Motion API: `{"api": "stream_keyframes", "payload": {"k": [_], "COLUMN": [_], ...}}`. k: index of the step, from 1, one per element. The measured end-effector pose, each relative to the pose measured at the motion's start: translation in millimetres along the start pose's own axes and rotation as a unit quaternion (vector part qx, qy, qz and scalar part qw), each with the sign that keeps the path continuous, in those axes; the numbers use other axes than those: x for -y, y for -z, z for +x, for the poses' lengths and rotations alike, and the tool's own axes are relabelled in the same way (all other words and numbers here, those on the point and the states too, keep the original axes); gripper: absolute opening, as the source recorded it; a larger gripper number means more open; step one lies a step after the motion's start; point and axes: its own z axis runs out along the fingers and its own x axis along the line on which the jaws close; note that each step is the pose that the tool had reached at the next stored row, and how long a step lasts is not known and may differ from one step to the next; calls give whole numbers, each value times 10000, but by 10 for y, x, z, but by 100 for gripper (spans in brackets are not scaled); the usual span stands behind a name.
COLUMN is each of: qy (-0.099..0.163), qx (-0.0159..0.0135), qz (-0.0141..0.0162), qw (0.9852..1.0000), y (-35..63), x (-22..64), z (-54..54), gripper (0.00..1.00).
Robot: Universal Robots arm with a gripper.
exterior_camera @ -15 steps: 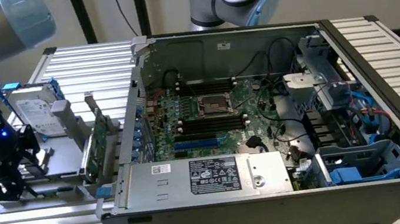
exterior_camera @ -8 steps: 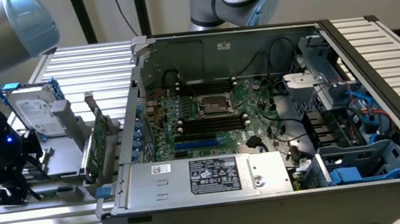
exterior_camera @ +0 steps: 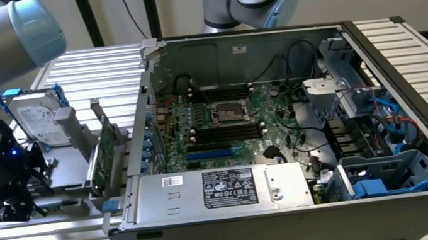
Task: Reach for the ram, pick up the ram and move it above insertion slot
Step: 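Pick up the ram and move it above insertion slot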
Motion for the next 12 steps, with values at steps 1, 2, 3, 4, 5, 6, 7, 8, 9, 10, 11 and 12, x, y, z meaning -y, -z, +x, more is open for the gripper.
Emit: {"api": "stream_keyframes", "payload": {"k": [1,2,3,4,5,6,7,8,9,10,11,12], "qy": [60,101,129,145,155,160,163,165,166,168,168,168], "qx": [-2,-2,-3,-3,-3,-3,-3,-3,-3,-3,-4,-4], "qz": [0,-1,-2,-2,-3,-3,-3,-3,-3,-3,-4,-4], "qw": [10000,9999,9999,9999,9999,9999,9999,9999,9999,9999,9999,9999], "y": [-6,-11,-18,-26,-34,-43,-53,-61,-68,-73,-74,-74], "x": [0,0,0,0,0,0,0,0,0,0,0,0], "z": [0,0,0,0,1,1,1,1,1,2,2,2], "gripper": [48,48,48,48,48,48,48,48,48,48,46,40]}}
